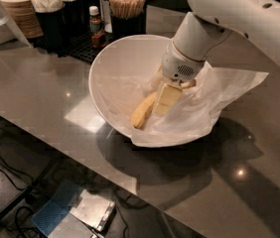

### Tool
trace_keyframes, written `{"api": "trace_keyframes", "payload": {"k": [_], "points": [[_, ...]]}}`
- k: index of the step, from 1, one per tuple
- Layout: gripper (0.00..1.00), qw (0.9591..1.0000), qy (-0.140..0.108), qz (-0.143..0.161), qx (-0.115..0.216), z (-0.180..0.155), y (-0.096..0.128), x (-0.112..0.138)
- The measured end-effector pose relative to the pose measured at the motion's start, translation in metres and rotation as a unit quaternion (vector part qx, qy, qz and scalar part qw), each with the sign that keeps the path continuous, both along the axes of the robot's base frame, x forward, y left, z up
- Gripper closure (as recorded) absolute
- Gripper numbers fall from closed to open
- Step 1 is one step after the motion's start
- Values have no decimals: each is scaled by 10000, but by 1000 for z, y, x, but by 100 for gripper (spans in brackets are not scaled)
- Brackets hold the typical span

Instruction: Pick banana from white bowl

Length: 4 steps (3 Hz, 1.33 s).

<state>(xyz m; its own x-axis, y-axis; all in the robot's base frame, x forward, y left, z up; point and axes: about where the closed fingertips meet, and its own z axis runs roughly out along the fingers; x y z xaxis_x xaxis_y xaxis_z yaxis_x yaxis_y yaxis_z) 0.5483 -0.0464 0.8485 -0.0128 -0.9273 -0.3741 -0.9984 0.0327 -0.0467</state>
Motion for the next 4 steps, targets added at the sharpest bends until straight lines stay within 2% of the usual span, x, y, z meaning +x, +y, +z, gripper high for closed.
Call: {"api": "trace_keyframes", "payload": {"k": [1, 2, 3, 4], "points": [[37, 9997, 115, -197, 20, -15, -6, -1], [56, 9994, 184, -286, 34, -25, -7, 2], [79, 9992, 201, -329, 71, -29, -8, 3], [99, 9990, 136, -418, 75, -21, -11, 2]]}}
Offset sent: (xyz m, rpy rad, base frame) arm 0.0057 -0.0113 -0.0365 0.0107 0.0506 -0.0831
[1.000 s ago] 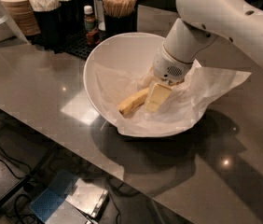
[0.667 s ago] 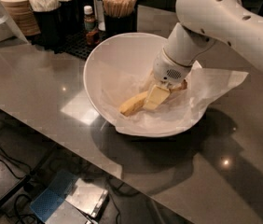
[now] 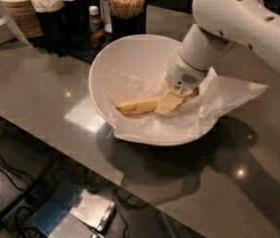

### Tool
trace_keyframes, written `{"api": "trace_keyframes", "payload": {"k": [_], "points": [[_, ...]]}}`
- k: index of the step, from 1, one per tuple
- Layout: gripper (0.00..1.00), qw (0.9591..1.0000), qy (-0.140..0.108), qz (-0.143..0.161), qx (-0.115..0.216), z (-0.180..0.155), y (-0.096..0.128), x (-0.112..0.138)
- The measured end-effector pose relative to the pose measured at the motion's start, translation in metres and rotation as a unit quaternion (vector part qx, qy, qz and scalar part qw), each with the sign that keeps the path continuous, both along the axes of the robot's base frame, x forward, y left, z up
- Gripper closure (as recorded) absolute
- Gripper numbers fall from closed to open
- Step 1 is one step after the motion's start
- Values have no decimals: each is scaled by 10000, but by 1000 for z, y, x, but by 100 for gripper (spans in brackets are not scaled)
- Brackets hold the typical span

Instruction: Pick banana from white bowl

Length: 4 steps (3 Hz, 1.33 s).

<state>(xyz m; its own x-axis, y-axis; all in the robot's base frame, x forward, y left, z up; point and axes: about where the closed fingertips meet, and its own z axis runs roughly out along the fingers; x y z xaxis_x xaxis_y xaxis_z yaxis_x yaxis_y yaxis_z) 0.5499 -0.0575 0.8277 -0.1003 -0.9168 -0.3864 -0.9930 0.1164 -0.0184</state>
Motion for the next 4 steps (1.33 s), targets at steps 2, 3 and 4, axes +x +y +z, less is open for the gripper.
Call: {"api": "trace_keyframes", "payload": {"k": [2, 3, 4], "points": [[100, 9968, -573, -308, -465, 70, -16, -22], [100, 9949, -883, -272, -395, 105, -22, -36], [100, 9900, -1396, -209, -75, 148, -33, -63]]}}
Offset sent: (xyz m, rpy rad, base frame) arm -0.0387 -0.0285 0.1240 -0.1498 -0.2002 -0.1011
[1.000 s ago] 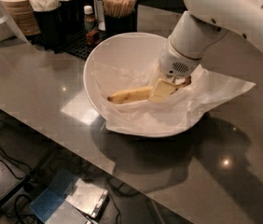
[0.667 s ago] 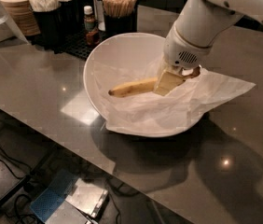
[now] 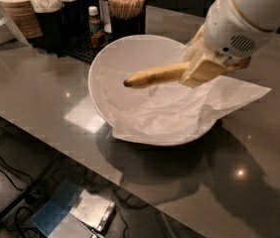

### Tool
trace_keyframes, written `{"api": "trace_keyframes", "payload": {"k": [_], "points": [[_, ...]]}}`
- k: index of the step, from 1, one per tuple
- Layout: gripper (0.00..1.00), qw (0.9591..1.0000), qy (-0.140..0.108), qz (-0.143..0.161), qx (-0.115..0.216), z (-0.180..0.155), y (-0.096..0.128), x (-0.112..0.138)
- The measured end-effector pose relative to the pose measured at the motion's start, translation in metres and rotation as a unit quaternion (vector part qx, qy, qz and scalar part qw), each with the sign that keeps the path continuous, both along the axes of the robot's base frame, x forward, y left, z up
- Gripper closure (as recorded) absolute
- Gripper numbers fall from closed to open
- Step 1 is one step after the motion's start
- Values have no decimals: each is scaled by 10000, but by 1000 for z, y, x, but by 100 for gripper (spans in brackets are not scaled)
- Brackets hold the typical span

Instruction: Pick banana from white bowl

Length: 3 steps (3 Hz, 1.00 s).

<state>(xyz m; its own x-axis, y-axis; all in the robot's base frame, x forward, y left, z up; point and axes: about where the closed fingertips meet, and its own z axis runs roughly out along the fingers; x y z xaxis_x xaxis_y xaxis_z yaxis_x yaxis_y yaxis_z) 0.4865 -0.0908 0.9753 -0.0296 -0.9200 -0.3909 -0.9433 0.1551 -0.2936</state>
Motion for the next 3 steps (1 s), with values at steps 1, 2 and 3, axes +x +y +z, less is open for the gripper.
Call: {"api": "trace_keyframes", "payload": {"k": [1, 2, 3], "points": [[100, 9977, -637, -107, 227, 43, -15, -35], [100, 9921, -1164, -247, 391, 80, -19, -68], [100, 9921, -1164, -247, 391, 80, -19, -68]]}}
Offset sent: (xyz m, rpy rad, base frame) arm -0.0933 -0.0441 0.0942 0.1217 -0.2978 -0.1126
